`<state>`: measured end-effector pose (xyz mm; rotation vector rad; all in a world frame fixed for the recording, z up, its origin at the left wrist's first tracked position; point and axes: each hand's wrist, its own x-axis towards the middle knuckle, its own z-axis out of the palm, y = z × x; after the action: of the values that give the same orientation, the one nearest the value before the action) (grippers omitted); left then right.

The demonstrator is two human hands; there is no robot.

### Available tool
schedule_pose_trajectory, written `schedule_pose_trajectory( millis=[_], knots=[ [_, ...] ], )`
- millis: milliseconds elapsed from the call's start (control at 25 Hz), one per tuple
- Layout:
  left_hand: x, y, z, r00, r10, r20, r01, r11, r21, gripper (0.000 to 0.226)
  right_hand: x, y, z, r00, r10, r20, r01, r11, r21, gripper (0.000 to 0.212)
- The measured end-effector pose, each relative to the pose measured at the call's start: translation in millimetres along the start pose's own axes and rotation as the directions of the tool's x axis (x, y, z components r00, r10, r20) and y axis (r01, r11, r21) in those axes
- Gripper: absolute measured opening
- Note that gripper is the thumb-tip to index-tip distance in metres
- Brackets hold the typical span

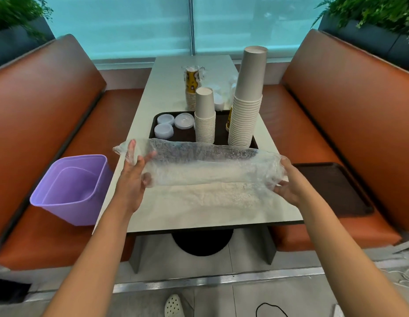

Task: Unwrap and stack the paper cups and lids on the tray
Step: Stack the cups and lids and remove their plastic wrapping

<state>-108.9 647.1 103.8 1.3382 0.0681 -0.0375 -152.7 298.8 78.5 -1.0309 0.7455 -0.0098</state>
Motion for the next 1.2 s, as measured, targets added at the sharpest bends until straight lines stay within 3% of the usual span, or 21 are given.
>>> schedule_pose_trajectory(
  millis=[120,200,280,360,480,600,640,720,800,920,1040,1120,1200],
  knots=[
    [-12,-3,4,0.997,0.041,-0.058,-0.037,0.997,0.060,0.048,4,9,-3,1.000,0.018,-0.025,-0.010,0.965,0.263,0.006],
    [-11,-3,-1,0.986,0.049,-0.159,-0.034,0.995,0.092,0.044,7,11,-11,0.996,0.063,-0.063,-0.041,0.952,0.302,0.010],
    [-3,1,-15,0.955,0.065,-0.288,-0.016,0.986,0.168,0.040,11,4,-21,1.000,0.026,-0.006,-0.024,0.966,0.257,0.011],
    [6,2,-28,0.929,0.083,-0.360,-0.003,0.976,0.217,0.037,14,-7,-29,1.000,-0.027,0.015,0.025,0.990,0.137,0.044],
    [14,0,-32,0.911,0.064,-0.407,0.014,0.982,0.186,0.041,22,-15,-38,1.000,0.011,-0.021,-0.009,0.995,0.102,0.024],
    [18,1,-22,0.923,0.034,-0.384,0.035,0.985,0.170,0.034,19,-8,-31,0.980,0.186,-0.065,-0.195,0.964,-0.178,0.022],
    [20,0,-23,0.922,0.056,-0.384,0.029,0.977,0.212,0.032,22,-4,-29,0.976,0.180,-0.124,-0.207,0.944,-0.258,0.019],
    [21,-3,-31,0.911,0.205,-0.357,-0.003,0.870,0.493,0.035,29,-2,-26,0.974,0.041,-0.224,-0.122,0.924,-0.362,0.008],
    [21,-5,-43,0.885,0.357,-0.299,-0.015,0.664,0.747,0.045,33,-6,-24,0.965,-0.115,-0.238,0.014,0.922,-0.388,0.013],
    [34,-4,-67,0.834,0.430,-0.346,0.016,0.608,0.794,0.060,31,-11,-20,0.936,-0.294,-0.192,0.140,0.815,-0.563,0.015],
    [51,-7,-90,0.821,0.432,-0.374,0.089,0.550,0.831,0.065,35,-6,-16,0.899,-0.402,-0.176,0.216,0.754,-0.620,0.018],
    [57,-7,-94,0.792,0.398,-0.463,0.231,0.507,0.830,0.052,41,4,-10,0.906,-0.391,-0.164,0.215,0.757,-0.617,0.018],
    [56,-6,-80,0.723,0.492,-0.486,0.251,0.468,0.847,0.038,47,14,-2,0.903,-0.398,-0.162,0.223,0.755,-0.616,0.019]
  ],
)
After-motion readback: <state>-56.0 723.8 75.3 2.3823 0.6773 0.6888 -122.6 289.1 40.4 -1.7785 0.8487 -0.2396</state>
